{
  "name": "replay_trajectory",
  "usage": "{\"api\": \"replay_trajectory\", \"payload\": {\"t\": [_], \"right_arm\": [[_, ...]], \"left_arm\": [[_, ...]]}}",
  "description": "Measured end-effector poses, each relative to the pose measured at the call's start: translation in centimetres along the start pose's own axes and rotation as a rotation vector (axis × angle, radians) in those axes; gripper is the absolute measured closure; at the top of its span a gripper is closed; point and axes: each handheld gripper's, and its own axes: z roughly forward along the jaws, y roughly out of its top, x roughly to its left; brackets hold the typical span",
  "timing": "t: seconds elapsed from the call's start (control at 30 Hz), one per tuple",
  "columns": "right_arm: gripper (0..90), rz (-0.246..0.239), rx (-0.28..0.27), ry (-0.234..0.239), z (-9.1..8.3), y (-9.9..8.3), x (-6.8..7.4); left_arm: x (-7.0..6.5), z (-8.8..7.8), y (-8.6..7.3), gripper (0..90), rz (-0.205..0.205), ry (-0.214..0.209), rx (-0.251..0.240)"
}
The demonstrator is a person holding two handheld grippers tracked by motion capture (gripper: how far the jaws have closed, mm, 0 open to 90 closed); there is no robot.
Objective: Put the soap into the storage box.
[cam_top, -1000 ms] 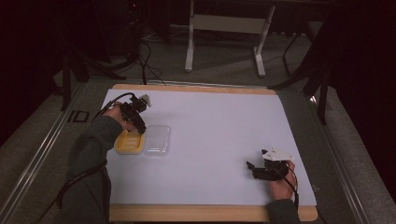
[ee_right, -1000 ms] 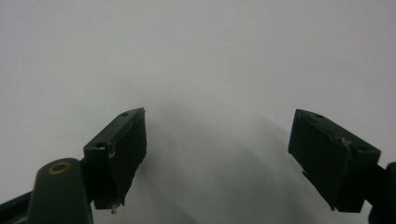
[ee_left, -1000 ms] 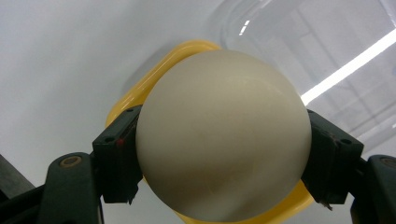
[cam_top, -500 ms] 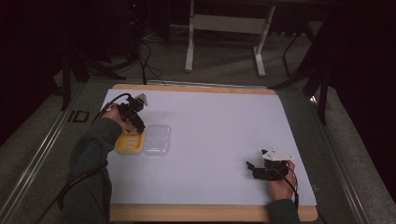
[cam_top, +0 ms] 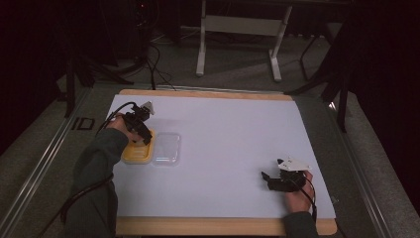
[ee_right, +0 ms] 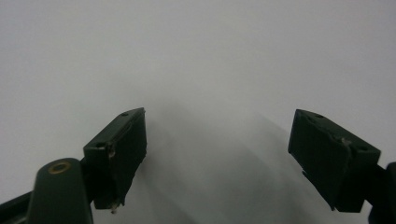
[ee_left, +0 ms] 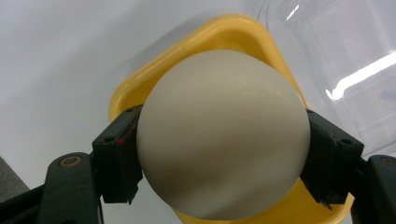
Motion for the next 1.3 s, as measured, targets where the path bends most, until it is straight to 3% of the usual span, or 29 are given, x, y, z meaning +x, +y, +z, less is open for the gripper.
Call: {"api": "replay_trajectory", "payload": {"t": [0.17, 0.2, 0.27, 0.3, 0.53, 0.87, 0.93, 1.1, 1.3], "right_arm": [[19.0, -0.002, 0.001, -0.001, 0.0, 0.0, 0.0], [19.0, -0.002, 0.002, -0.001, 0.0, 0.0, 0.0], [19.0, -0.004, 0.003, -0.001, 0.0, 0.0, 0.0], [19.0, -0.006, 0.003, -0.001, 0.0, 0.0, 0.0], [19.0, -0.013, 0.007, -0.001, 0.1, 0.0, 0.1], [19.0, -0.016, 0.009, -0.002, 0.1, 0.0, 0.1], [19.0, -0.017, 0.011, -0.003, 0.1, 0.1, 0.1], [19.0, -0.015, 0.012, -0.004, 0.1, 0.0, 0.1], [19.0, -0.015, 0.011, -0.005, 0.1, 0.0, 0.1]], "left_arm": [[-0.3, 0.5, -0.4, 25.4, 0.023, -0.031, 0.016], [-0.3, 0.5, -0.5, 24.0, 0.037, -0.029, 0.005], [0.0, 0.3, -0.8, 13.5, 0.010, -0.015, -0.009], [0.2, 0.1, -1.0, 12.0, 0.020, -0.040, -0.022], [-0.2, -0.3, -1.8, 10.5, 0.064, -0.064, -0.084], [-0.6, -1.7, -2.5, 14.6, 0.089, -0.035, -0.136], [-0.7, -2.3, -2.7, 15.7, 0.095, -0.025, -0.166], [-0.8, -3.2, -3.0, 21.3, 0.105, -0.051, -0.216], [-1.0, -3.9, -3.1, 31.1, 0.108, -0.055, -0.245]]}}
